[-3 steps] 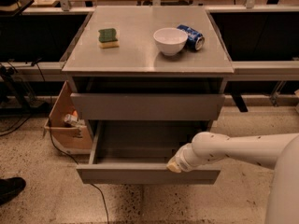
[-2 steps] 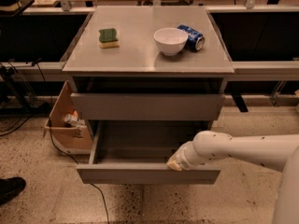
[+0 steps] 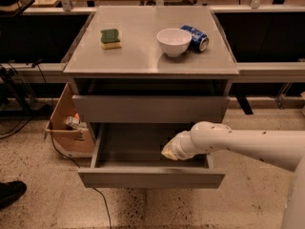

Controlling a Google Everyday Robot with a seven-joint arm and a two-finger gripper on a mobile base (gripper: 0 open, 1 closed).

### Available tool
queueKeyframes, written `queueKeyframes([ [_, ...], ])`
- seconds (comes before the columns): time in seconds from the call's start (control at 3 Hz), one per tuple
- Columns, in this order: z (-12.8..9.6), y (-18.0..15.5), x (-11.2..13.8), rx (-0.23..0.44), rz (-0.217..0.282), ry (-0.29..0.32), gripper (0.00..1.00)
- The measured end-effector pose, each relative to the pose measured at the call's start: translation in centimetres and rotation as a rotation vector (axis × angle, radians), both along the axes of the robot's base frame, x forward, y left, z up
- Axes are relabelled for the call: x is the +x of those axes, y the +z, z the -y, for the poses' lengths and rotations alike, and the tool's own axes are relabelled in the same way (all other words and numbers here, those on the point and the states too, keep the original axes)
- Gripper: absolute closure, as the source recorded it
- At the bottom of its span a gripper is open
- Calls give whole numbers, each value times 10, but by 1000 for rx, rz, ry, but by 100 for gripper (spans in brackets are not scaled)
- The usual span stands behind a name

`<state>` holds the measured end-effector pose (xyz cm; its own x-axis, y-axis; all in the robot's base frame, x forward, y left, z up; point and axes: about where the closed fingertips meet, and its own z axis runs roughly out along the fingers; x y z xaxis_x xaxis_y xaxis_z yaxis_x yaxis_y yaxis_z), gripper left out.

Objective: Open middle drawer

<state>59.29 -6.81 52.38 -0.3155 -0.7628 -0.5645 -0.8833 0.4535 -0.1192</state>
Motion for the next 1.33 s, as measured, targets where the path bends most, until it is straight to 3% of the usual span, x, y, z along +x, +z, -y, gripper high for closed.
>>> queueKeyframes([
  [0.67,-16,-4,33,33,45,31,100],
  [1.33,-7,4,36,34,86,6,100],
])
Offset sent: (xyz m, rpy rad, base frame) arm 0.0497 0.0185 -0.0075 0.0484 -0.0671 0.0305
